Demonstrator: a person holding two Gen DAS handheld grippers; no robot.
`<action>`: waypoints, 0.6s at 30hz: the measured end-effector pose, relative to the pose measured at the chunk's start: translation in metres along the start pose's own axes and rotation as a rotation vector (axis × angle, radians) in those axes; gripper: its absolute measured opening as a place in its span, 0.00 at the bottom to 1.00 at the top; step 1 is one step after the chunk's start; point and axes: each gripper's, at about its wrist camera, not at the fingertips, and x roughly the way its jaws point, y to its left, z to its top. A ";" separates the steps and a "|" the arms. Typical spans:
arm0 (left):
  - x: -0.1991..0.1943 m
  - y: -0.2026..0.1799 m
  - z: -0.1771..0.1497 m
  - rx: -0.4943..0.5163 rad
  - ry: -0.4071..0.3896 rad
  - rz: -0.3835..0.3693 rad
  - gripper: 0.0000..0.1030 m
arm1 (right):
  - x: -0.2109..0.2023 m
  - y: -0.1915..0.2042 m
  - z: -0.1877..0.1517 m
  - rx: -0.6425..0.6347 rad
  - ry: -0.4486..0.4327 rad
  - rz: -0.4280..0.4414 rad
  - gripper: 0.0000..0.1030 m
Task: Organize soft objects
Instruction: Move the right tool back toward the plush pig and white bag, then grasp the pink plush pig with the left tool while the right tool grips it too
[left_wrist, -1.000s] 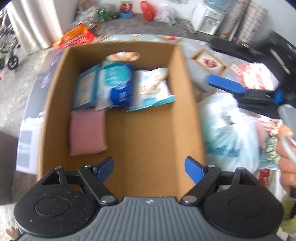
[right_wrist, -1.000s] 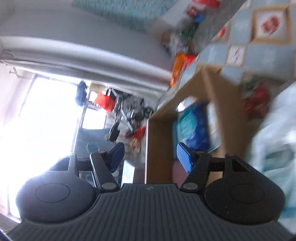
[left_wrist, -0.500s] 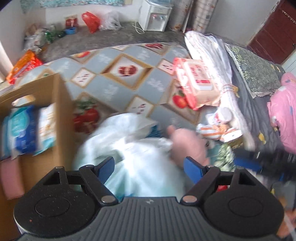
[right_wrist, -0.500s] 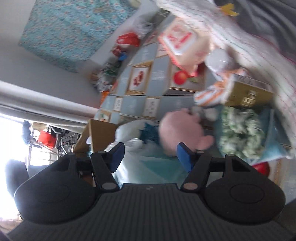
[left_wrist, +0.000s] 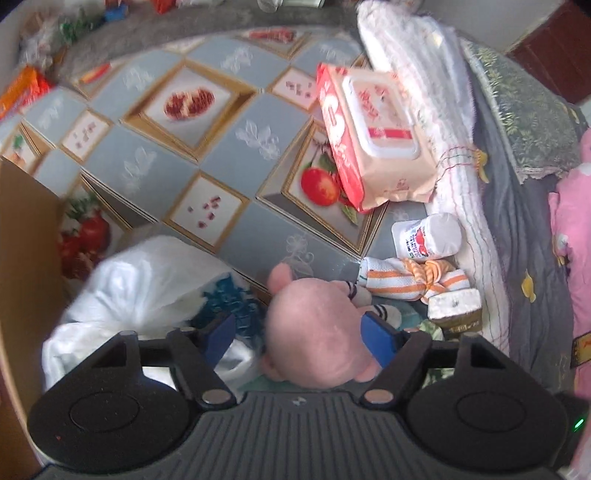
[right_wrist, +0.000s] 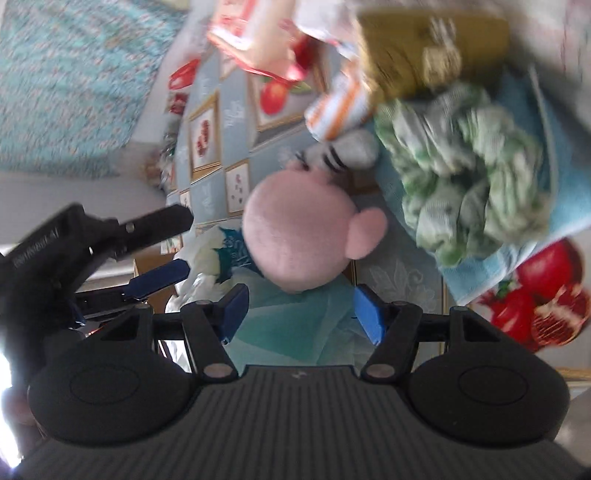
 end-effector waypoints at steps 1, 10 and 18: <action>0.006 0.000 0.003 -0.015 0.017 -0.003 0.69 | 0.007 -0.002 0.001 0.013 -0.003 0.002 0.61; 0.047 -0.007 0.024 -0.031 0.104 0.003 0.68 | 0.048 0.003 0.013 0.018 -0.035 0.023 0.69; 0.057 -0.006 0.028 -0.060 0.150 -0.012 0.69 | 0.054 0.008 0.031 0.022 -0.065 0.068 0.62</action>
